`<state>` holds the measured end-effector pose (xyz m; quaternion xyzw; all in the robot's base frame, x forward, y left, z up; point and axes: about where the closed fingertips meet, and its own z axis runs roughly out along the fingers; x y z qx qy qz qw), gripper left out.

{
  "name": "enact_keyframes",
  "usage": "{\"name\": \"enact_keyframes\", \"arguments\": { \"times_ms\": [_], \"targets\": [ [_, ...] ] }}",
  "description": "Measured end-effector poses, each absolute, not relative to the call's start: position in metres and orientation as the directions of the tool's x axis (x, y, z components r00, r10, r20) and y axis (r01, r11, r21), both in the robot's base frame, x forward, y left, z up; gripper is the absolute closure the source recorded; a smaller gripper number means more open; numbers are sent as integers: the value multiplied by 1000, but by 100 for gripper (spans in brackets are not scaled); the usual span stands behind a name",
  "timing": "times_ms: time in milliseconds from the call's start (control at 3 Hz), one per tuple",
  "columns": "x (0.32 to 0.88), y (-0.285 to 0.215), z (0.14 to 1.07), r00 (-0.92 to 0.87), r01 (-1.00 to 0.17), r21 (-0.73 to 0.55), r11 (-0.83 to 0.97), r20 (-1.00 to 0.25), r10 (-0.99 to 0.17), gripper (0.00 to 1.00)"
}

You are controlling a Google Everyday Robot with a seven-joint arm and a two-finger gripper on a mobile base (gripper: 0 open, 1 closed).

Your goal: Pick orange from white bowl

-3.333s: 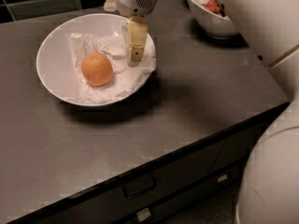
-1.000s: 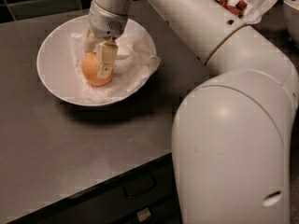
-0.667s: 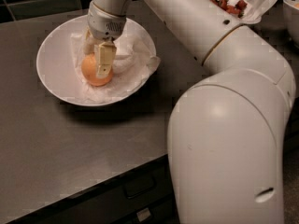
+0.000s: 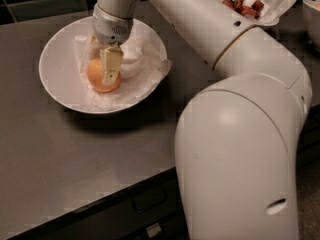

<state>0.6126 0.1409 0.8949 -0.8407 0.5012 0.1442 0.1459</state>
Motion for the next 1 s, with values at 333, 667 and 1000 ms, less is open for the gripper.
{"name": "enact_keyframes", "arguments": {
  "times_ms": [333,667,1000],
  "targets": [
    [613,141,894,455,-885,-99,-454,-388,-802,37],
    [615,140,890,453,-886,-94,-454,-388,-803,36],
    [617,140,887,456,-884,-96,-457,-388,-801,36]
  ]
}}
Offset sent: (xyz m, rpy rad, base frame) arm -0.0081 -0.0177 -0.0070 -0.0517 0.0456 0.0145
